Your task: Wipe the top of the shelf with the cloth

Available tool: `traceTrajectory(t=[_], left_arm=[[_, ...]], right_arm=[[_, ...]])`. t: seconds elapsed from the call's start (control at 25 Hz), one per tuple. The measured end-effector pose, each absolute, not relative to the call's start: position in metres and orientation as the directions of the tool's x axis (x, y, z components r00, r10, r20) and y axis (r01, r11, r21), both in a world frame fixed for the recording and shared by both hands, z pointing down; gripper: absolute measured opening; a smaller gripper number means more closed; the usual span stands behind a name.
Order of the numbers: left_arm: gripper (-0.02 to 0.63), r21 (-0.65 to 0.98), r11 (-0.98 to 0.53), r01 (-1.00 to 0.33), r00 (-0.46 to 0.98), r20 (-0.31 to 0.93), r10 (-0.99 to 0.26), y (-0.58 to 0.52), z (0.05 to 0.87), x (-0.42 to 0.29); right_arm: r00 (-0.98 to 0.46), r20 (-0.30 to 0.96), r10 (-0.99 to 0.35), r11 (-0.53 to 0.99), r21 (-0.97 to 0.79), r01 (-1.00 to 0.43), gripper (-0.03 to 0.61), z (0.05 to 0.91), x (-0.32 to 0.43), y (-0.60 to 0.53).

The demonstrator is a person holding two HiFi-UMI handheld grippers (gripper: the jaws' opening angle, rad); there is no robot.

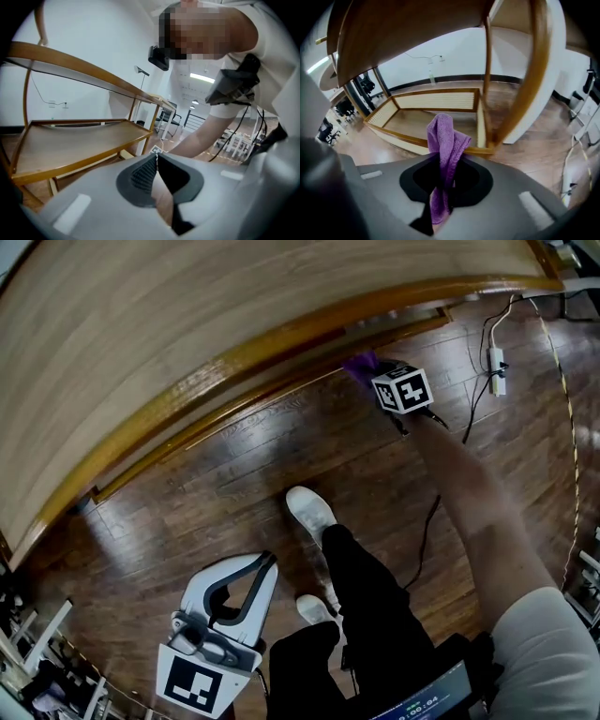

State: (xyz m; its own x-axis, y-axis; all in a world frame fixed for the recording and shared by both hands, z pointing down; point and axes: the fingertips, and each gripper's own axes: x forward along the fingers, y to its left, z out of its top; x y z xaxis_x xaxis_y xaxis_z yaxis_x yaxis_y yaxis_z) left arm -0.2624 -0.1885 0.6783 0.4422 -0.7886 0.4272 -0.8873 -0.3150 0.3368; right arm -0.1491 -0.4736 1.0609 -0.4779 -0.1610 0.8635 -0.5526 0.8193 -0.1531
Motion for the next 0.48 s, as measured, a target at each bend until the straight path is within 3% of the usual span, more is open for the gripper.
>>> traceTrajectory(t=[0.24, 0.36, 0.48], left_arm=[[0.029, 0.312, -0.3, -0.901, 0.416, 0.43, -0.801, -0.188, 0.671, -0.273], [0.029, 0.312, -0.269, -0.911, 0.385, 0.41, -0.827, -0.184, 0.663, -0.274], [0.029, 0.319, -0.236, -0.918, 0.357, 0.406, -0.841, -0.174, 0.661, -0.276]], right_arm=[[-0.37, 0.897, -0.241, 0.788, -0.042, -0.615, 0.051, 1.043, -0.099, -0.513], [-0.48, 0.855, -0.197, 0.818, -0.126, -0.561, 0.051, 1.029, -0.14, -0.467], [-0.626, 0.778, -0.047, 0.873, -0.272, -0.404, 0.051, 1.013, -0.215, -0.369]])
